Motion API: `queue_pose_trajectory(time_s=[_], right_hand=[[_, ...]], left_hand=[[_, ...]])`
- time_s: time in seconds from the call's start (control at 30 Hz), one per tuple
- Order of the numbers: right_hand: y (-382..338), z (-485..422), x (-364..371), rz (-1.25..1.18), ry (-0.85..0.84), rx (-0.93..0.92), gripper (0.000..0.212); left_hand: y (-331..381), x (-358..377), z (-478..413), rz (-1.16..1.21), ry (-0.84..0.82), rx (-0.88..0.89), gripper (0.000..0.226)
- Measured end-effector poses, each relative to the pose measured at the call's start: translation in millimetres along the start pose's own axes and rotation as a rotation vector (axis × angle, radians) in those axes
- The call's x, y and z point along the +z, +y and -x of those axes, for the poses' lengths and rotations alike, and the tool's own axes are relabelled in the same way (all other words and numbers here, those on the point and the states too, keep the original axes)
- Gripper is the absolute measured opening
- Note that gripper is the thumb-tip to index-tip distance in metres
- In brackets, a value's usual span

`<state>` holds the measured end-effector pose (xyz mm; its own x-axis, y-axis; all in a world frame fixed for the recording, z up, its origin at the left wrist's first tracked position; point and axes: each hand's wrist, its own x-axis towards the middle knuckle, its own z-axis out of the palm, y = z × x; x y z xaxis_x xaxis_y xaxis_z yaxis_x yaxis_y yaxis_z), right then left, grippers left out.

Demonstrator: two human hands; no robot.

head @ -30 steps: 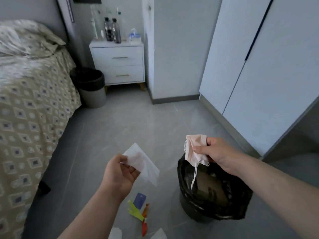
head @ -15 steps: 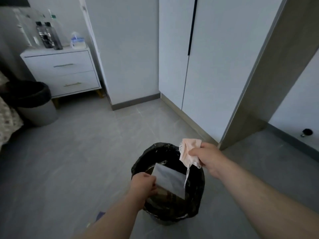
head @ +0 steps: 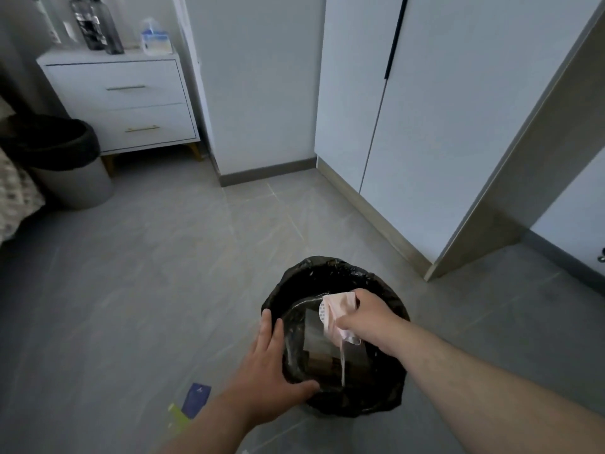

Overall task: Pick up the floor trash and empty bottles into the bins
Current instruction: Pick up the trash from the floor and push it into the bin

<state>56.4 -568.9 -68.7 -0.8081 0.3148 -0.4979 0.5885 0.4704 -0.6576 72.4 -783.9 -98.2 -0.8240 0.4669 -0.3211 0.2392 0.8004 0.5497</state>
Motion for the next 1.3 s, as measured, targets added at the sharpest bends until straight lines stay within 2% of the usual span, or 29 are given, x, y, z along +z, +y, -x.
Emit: queue_pose_trajectory(time_s=[0.07,0.1,0.2,0.3,0.5,0.6,0.77,0.83,0.9,1.03,1.17,1.23,1.3], right_hand=[[5.5,-11.7,18.4,0.184,0.035,-0.038,0.079],[9.2,-15.8,28.1,0.293,0.043,-0.057,0.086],[20.2,-26.1,60.3,0.582,-0.125,-0.146,0.072],[34.2,-33.3,85.9,0.740,-0.348,-0.113,0.066],[45.2,-36.5,97.8,0.863,-0.411,-0.079,0.065],[27.8,-25.2,87.4,0.888,-0.301,-0.111,0.060],[-14.6,15.1,65.8,0.612,0.065,-0.351,0.049],[-36.3,30.5,64.8,0.519,0.119,-0.415,0.035],[-57.1,45.1,73.6,0.481,0.136,-0.496,0.031],[-88.4,67.4,112.9,0.529,0.040,-0.645,0.031],[-87.8,67.4,168.5,0.621,-0.124,-0.695,0.032],[-72.9,60.2,194.8,0.682,-0.227,-0.647,0.035],[-57.0,52.4,216.8,0.756,-0.330,-0.585,0.039]], left_hand=[[-3.2,1.4,-1.5,0.032,0.015,0.003,0.128],[-4.1,2.2,-2.9,0.039,0.019,0.006,0.129],[-7.0,3.9,-4.2,0.062,0.021,0.026,0.131],[-10.7,5.1,-4.7,0.086,0.023,0.025,0.132],[-10.1,4.9,-4.7,0.084,0.051,0.043,0.130],[-9.8,2.3,0.5,0.053,0.027,0.051,0.125],[-34.1,-13.6,53.2,0.094,0.088,0.021,0.099],[-60.8,-21.0,77.5,0.143,0.171,-0.045,0.087],[-92.3,-27.6,99.3,0.204,0.247,-0.166,0.078],[-159.7,-24.0,140.4,0.338,0.359,-0.528,0.055],[-217.9,0.1,170.8,0.469,0.312,-0.817,0.049],[-236.0,14.0,175.0,0.539,0.268,-0.909,0.055],[-251.1,25.9,172.1,0.577,0.225,-0.978,0.042]])
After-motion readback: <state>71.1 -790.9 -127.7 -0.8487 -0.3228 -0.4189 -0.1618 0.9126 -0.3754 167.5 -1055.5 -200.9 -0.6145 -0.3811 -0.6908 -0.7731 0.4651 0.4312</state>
